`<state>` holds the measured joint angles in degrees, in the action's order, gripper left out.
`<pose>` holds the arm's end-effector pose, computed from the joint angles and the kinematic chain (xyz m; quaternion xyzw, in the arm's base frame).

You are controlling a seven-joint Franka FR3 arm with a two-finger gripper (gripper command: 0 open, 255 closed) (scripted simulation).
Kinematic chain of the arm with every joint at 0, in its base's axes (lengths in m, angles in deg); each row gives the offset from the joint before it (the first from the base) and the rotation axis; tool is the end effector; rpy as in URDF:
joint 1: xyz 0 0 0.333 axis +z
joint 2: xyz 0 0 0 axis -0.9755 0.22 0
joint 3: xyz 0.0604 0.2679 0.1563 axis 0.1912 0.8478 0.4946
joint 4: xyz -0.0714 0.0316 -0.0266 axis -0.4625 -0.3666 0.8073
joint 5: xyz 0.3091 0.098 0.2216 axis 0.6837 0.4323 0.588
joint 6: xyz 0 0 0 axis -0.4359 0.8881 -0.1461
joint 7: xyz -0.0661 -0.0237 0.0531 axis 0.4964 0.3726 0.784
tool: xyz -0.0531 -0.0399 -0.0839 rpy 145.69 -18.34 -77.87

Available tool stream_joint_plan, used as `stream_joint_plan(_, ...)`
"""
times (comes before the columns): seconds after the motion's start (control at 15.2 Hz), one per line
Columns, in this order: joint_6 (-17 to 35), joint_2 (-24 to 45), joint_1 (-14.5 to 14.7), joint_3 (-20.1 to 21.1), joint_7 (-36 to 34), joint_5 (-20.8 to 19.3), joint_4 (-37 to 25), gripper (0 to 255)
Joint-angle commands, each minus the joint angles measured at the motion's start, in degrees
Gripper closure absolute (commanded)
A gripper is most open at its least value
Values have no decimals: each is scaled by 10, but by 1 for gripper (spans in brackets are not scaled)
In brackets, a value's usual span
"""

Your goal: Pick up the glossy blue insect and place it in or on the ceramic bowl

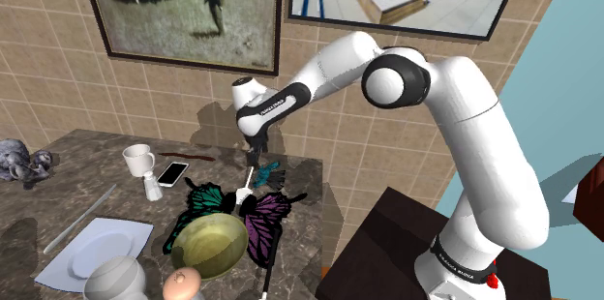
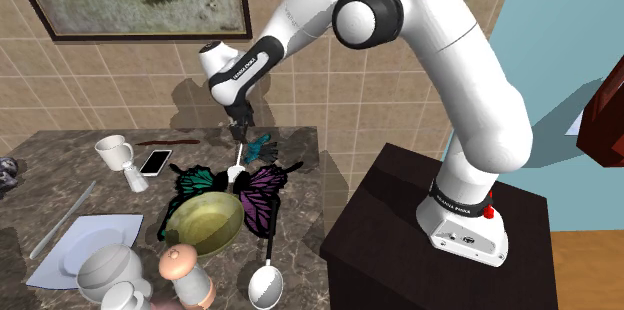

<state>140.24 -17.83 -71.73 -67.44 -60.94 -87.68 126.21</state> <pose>0.6918 0.0680 0.2064 0.9709 0.2200 -0.0597 0.0729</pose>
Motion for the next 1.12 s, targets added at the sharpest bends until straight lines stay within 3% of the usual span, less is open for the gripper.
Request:
stream_joint_plan(0.0, -8, 52, 6, -1, 2, -4, -59, 0)
stream_joint_plan(1.06, 26, 98, 4, -4, 2, -8, -72, 0)
